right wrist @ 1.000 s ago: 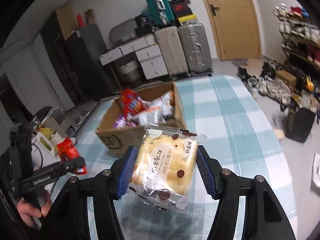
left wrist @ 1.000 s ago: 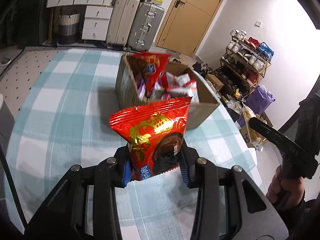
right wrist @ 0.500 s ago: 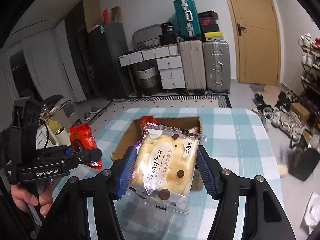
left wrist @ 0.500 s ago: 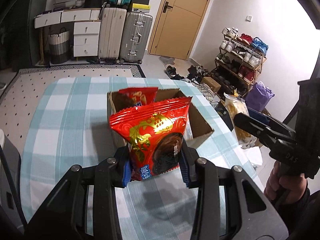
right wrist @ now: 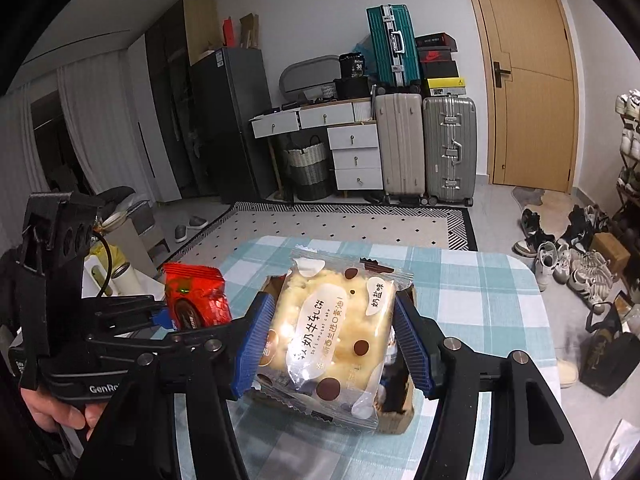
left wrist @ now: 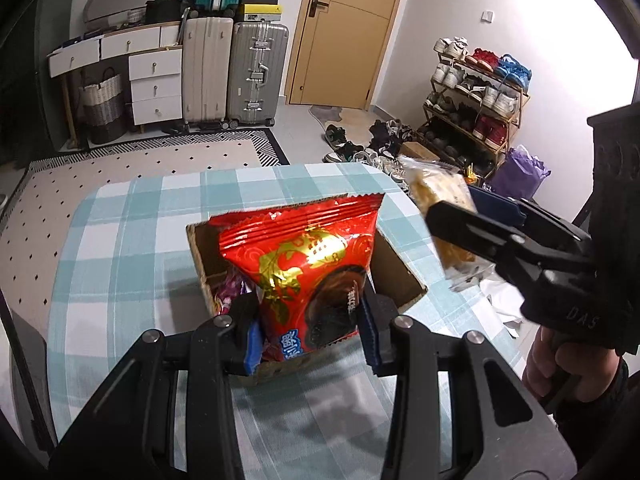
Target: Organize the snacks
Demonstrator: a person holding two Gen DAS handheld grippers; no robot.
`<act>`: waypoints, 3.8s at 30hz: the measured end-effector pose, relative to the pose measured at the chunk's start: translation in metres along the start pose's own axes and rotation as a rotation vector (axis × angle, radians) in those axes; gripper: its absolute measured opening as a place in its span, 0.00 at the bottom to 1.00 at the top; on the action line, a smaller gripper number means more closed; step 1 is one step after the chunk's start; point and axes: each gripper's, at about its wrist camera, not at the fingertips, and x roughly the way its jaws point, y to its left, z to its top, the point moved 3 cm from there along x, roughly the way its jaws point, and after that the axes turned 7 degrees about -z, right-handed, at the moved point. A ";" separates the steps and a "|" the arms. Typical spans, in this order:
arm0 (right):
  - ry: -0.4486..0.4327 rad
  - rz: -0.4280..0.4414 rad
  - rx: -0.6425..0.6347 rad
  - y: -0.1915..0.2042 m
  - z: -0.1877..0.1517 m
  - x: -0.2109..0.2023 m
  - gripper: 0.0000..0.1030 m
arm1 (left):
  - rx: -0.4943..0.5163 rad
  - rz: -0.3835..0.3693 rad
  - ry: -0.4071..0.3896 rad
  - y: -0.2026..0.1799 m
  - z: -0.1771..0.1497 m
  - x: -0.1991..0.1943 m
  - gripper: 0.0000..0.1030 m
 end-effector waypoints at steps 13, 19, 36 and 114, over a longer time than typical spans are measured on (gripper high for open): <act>0.051 0.006 0.010 -0.016 0.009 0.051 0.59 | -0.018 -0.004 0.064 0.014 0.024 0.062 0.34; 0.068 -0.009 0.010 -0.019 0.000 0.073 0.59 | -0.012 0.006 0.086 0.026 0.023 0.083 0.34; 0.030 0.008 0.017 -0.025 -0.006 0.075 0.83 | 0.034 0.047 0.109 0.044 0.016 0.096 0.81; -0.290 -0.286 -0.007 -0.028 -0.187 -0.058 0.99 | 0.066 0.379 -0.436 0.050 -0.172 -0.063 0.99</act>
